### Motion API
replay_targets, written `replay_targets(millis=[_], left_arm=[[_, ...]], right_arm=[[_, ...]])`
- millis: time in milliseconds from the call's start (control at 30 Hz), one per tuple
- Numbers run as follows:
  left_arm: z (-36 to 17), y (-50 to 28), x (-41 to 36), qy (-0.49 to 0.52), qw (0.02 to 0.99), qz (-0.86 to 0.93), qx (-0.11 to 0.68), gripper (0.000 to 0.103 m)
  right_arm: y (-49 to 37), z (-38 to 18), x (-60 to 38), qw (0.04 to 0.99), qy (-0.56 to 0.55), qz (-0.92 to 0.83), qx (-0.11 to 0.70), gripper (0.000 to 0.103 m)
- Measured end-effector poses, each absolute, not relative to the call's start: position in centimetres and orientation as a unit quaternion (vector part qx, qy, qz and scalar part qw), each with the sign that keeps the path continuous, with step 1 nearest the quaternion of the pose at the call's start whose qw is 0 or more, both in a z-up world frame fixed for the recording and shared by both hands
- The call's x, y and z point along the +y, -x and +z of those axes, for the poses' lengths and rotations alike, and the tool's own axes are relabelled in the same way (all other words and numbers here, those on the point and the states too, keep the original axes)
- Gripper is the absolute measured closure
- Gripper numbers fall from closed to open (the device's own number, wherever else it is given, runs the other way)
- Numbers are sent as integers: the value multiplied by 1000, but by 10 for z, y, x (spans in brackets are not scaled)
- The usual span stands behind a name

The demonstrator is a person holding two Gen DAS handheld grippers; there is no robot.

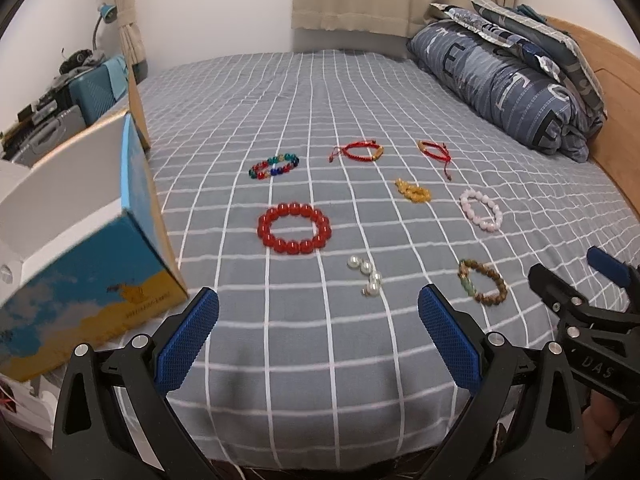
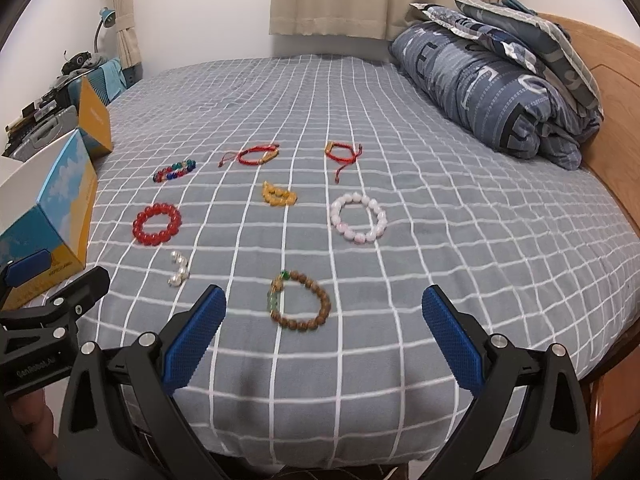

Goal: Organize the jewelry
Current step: 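Grasp the red bead bracelet with the left tool while the right tool grasps the pink-white bracelet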

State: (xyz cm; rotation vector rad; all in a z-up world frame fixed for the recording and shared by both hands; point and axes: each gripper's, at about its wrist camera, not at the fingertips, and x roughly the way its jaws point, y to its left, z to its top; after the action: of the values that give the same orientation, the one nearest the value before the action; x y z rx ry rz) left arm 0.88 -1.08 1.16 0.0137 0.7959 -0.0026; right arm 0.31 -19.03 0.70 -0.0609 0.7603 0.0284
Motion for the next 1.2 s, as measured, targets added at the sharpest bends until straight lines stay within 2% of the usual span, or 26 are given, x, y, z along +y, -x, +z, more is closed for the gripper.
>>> replay_targets(millis=[233,367,733,833,900,1100,1167,1200], left_arm=[[27,-47,-3,10,920,-5,392,6],[27,-84,3,16,916,3,400,6],[-34,-158,12,35,879,10,476,6],[-49,-164,14,43,868,11,494,9],[-54,-168,14,50,863,10,503,17],[-62,-167,13,32,856,19,516,42],[-62,-166,12,31,855,17,517,52],[-62,-165,12,32,855,15,518,58]], right_arm=[[-45,28,-197,926,37,9,376,8],[-85,19,-201,915,35,8,403,8],[-172,-43,-236,871,10,-20,491,9],[-180,-55,-245,864,-2,-19,503,9],[-183,-60,-246,862,-7,-18,506,10],[-188,-69,-246,856,-22,15,517,35],[-189,-69,-245,855,-26,24,517,54],[-189,-69,-243,855,-26,28,517,58]])
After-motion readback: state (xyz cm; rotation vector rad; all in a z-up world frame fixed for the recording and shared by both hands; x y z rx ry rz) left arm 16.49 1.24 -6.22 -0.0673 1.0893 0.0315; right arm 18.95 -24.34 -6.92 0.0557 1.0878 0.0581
